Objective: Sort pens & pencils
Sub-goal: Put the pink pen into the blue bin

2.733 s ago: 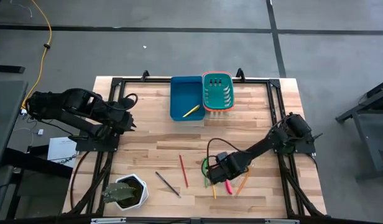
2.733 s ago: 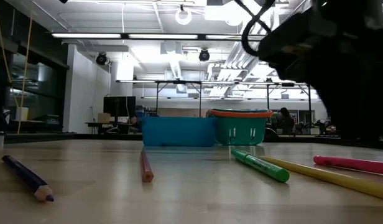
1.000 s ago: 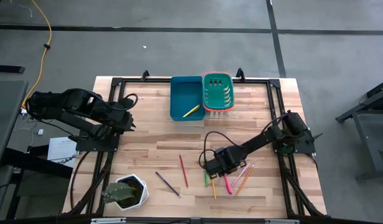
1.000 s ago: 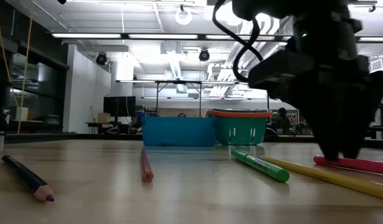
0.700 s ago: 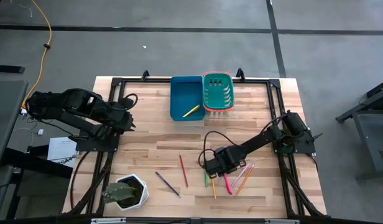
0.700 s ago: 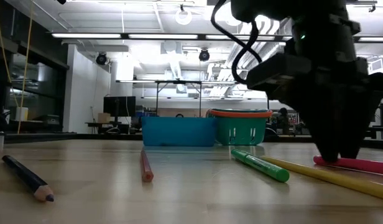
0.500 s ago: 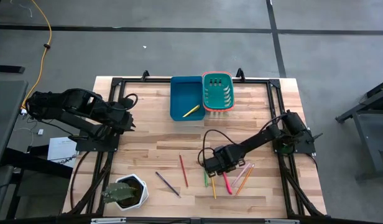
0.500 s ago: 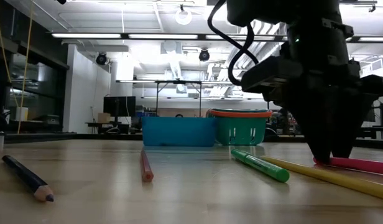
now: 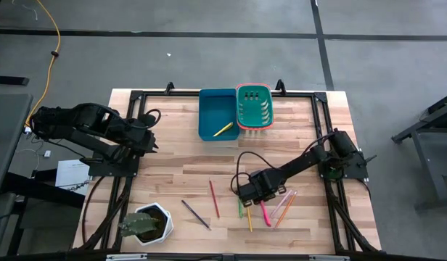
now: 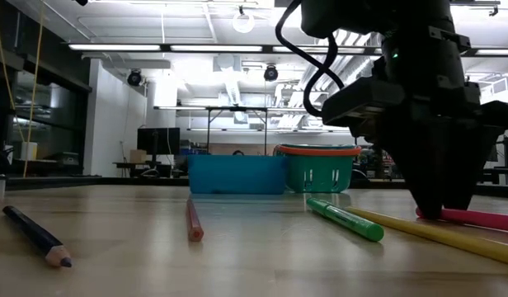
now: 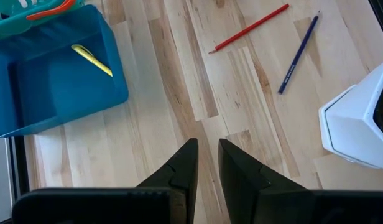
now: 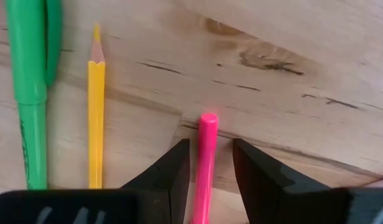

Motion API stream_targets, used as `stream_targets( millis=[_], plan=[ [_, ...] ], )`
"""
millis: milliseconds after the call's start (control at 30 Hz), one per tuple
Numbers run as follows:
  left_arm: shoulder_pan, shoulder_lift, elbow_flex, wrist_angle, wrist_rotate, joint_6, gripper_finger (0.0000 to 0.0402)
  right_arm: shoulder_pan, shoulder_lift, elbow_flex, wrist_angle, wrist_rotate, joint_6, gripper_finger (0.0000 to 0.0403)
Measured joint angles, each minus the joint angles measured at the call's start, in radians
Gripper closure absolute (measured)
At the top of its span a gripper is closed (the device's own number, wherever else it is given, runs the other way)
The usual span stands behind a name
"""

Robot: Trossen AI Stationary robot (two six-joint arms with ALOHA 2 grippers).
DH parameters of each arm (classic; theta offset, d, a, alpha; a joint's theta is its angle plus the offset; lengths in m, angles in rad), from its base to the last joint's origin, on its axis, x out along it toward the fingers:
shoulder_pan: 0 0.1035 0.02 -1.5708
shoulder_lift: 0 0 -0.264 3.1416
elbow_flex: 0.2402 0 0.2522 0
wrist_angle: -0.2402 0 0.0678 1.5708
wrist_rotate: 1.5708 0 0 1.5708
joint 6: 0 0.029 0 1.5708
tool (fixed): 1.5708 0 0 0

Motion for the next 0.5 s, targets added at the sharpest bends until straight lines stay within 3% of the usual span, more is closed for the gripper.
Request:
stream_targets(
  millis=[500],
  plan=[
    [0.0, 0.0, 0.0, 0.0, 0.0, 0.0, 0.035, 0.0, 0.0, 0.0, 0.003, 0.0, -0.003, 0.0349]
  ],
)
